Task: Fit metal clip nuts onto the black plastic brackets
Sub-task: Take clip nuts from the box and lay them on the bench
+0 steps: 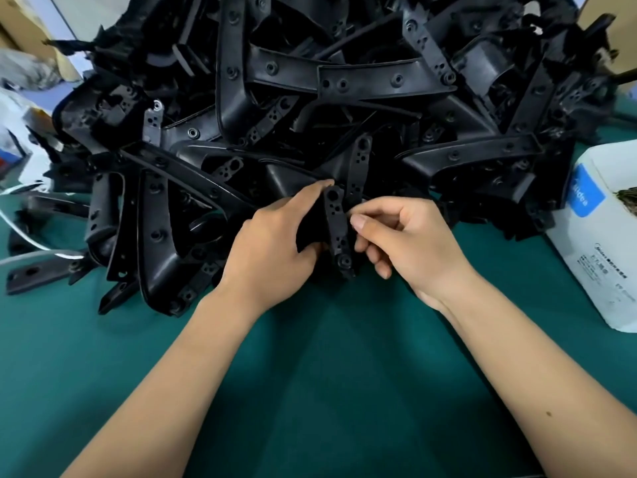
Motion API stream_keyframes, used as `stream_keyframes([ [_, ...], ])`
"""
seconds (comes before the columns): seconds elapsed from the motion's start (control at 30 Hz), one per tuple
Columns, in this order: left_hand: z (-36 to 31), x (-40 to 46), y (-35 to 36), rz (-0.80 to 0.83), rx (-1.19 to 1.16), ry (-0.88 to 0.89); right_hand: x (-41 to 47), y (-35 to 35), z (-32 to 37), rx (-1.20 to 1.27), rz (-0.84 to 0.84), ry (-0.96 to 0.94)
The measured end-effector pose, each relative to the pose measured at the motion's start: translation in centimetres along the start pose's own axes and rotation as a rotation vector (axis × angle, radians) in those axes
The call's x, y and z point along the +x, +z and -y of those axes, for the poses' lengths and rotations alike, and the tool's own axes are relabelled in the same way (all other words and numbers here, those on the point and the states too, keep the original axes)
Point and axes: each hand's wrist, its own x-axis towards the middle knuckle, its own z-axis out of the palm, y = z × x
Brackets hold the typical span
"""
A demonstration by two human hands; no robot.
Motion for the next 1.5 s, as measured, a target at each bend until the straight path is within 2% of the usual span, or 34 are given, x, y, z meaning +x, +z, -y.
stream_keyframes([
  [0.23,-0.1,0.2,0.0,0.024,0.138,0.014,0.0,0.1,-0.3,0.024,0.032,-0.017],
  [0.4,0.0,0.3,0.1,0.019,0.15,0.032,-0.2,0.0,-0.8,-0.016,0.088,0.003],
  [0.7,0.0,0.0,0.6,-0.011,0.209,0.062,-0.3,0.9,-0.7,-0.127,0.079,-0.044],
  [0.8,-0.1,-0.1,0.5,0.06,0.21,0.027,-0.4,1.1,-0.6,-0.127,0.059,-0.036],
  [0.97,-0.2,-0.2,0.5,0.319,0.196,-0.035,-0.6,0.8,-0.5,0.002,0.011,-0.03],
  [1.03,-0.2,-0.2,0.4,0.36,0.156,-0.065,-0.7,0.5,-0.6,0.009,-0.027,-0.044],
  [1.17,-0.2,-0.7,0.8,0.287,0.048,-0.09,-1.1,0.1,-0.5,0.05,-0.1,-0.045],
  [1.37,-0.5,-1.7,1.3,0.064,0.068,0.007,-2.1,0.2,-0.4,0.104,-0.091,0.022],
  [1.5,-0.3,-1.9,1.1,0.068,0.004,0.029,-2.2,0.0,0.0,0.136,-0.064,0.068],
])
